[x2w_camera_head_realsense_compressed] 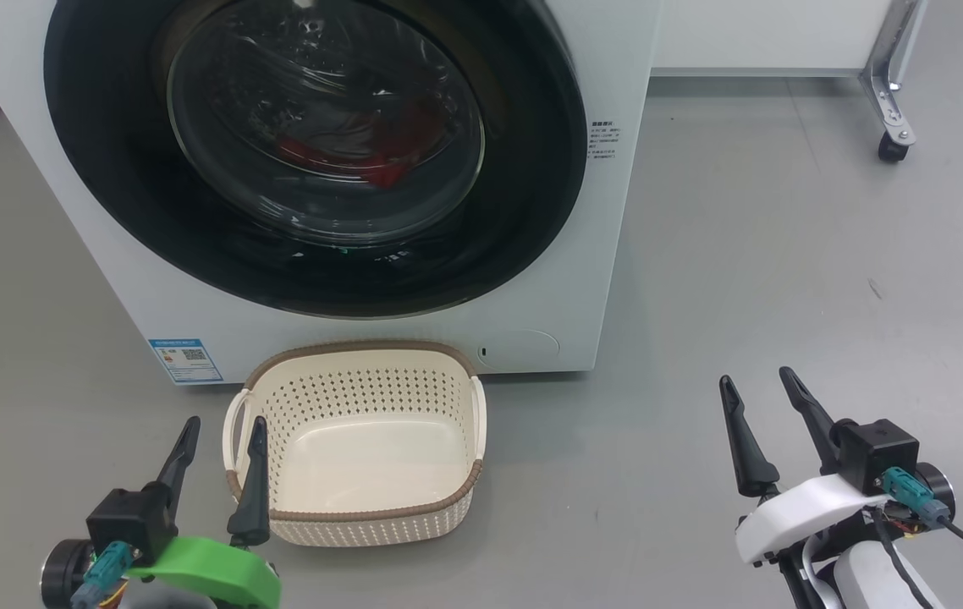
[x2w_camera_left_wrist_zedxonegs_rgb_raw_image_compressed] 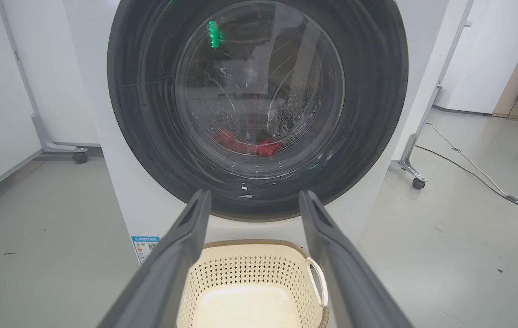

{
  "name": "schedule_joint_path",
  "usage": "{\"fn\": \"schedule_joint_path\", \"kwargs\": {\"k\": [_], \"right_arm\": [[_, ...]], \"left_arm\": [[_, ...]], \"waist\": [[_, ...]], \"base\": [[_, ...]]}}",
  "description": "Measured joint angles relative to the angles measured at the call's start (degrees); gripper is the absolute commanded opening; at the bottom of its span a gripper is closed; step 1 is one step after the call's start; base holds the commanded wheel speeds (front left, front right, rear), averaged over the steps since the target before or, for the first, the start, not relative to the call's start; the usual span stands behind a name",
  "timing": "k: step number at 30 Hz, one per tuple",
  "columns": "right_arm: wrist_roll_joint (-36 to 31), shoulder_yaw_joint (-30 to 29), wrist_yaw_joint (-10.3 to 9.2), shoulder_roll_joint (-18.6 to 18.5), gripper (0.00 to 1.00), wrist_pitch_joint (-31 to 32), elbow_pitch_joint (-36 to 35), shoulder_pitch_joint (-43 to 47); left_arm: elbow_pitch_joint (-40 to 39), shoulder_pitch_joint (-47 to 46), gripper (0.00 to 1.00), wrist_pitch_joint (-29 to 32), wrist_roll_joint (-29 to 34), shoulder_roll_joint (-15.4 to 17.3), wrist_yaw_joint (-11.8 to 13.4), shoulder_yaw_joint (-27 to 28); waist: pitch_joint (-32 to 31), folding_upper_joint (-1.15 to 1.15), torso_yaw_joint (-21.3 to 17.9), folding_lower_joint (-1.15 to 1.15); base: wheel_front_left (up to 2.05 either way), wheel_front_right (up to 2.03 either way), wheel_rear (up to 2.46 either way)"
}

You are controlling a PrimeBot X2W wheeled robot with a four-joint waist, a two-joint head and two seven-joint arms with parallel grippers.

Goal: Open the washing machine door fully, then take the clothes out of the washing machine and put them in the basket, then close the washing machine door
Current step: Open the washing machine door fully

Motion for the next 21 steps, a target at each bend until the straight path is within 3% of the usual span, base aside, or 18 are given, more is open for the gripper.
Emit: {"fn": "schedule_joint_path", "kwargs": {"k": [5, 6, 7, 8, 21], "right_arm": [[-0.2, -0.4, 0.05, 0.0, 1.0, 0.0, 0.0, 0.3], [-0.3, -0.5, 0.07, 0.0, 0.65, 0.0, 0.0, 0.3], [-0.3, -0.6, 0.07, 0.1, 0.19, 0.0, 0.0, 0.4], [-0.3, -0.7, 0.33, 0.1, 0.0, 0.0, 0.0, 0.4], [0.7, -2.3, 1.72, 0.8, 0.0, -0.1, 0.3, 0.4]], "left_arm": [[0.1, 0.0, 1.0, 0.0, 0.0, -0.1, 0.0, 0.0], [0.2, 0.0, 1.0, 0.0, 0.0, -0.1, 0.0, 0.0], [0.2, 0.0, 1.0, 0.0, 0.0, -0.1, 0.0, 0.0], [0.2, 0.0, 1.0, 0.0, 0.0, -0.1, 0.0, 0.0], [0.3, 0.0, 1.0, 0.0, 0.5, -0.4, 0.0, 0.0]], "waist": [[-0.1, 0.0, -0.1, 0.0], [-0.1, 0.0, -0.1, 0.0], [-0.1, 0.0, -0.2, 0.0], [-0.1, 0.0, -0.2, 0.0], [0.2, 0.0, 0.0, 0.0]], "base": [[0.0, 0.0, 0.0], [0.0, 0.0, 0.0], [0.0, 0.0, 0.0], [0.0, 0.0, 0.0], [0.0, 0.0, 0.0]]}}
